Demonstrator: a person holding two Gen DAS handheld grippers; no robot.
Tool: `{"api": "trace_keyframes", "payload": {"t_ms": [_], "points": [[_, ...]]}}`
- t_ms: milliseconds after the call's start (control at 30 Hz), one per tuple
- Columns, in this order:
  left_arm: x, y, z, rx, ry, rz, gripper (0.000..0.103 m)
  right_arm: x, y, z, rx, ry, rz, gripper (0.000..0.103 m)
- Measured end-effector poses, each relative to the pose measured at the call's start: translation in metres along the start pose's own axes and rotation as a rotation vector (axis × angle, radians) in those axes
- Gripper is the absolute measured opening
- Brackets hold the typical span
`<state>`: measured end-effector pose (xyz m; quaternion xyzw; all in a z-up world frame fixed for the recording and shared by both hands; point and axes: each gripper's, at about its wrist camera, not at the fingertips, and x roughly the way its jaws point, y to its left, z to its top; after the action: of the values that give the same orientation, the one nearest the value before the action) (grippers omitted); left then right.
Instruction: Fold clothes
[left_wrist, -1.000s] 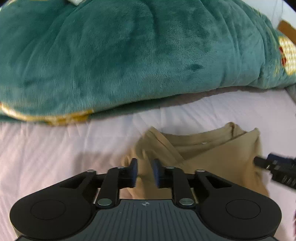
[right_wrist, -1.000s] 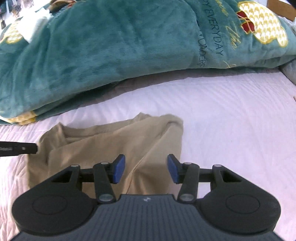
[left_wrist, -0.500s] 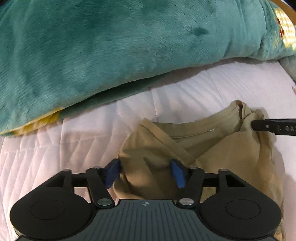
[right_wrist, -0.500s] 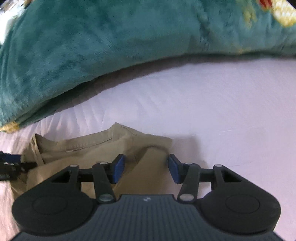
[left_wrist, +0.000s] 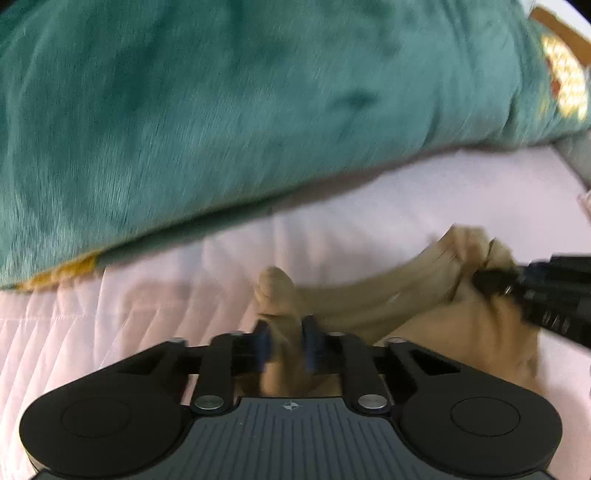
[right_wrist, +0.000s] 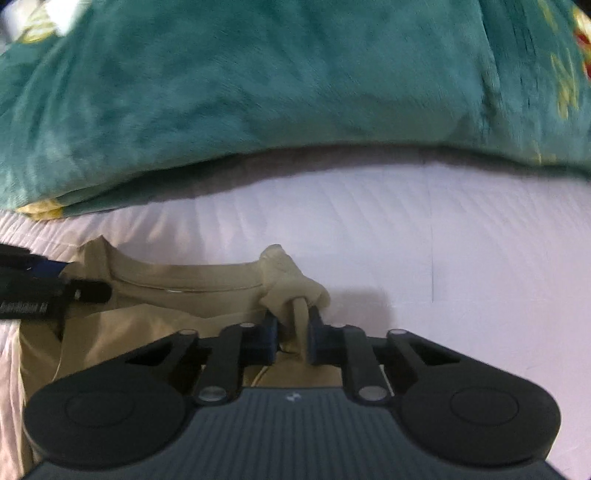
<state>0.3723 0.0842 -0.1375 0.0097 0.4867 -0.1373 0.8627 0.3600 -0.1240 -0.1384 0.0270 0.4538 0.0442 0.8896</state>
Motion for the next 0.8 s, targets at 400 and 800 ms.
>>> {"api": "trace_keyframes", "payload": {"t_ms": [400, 800], "points": [[-0.025, -0.031, 0.028, 0.037, -0.082, -0.04, 0.012, -0.051, 0.021, 0.017, -0.099, -0.159, -0.024, 0.01], [-0.031, -0.002, -0.01, 0.052, -0.041, 0.105, 0.03, -0.054, 0.019, -0.025, -0.09, -0.073, -0.032, 0.01]]}}
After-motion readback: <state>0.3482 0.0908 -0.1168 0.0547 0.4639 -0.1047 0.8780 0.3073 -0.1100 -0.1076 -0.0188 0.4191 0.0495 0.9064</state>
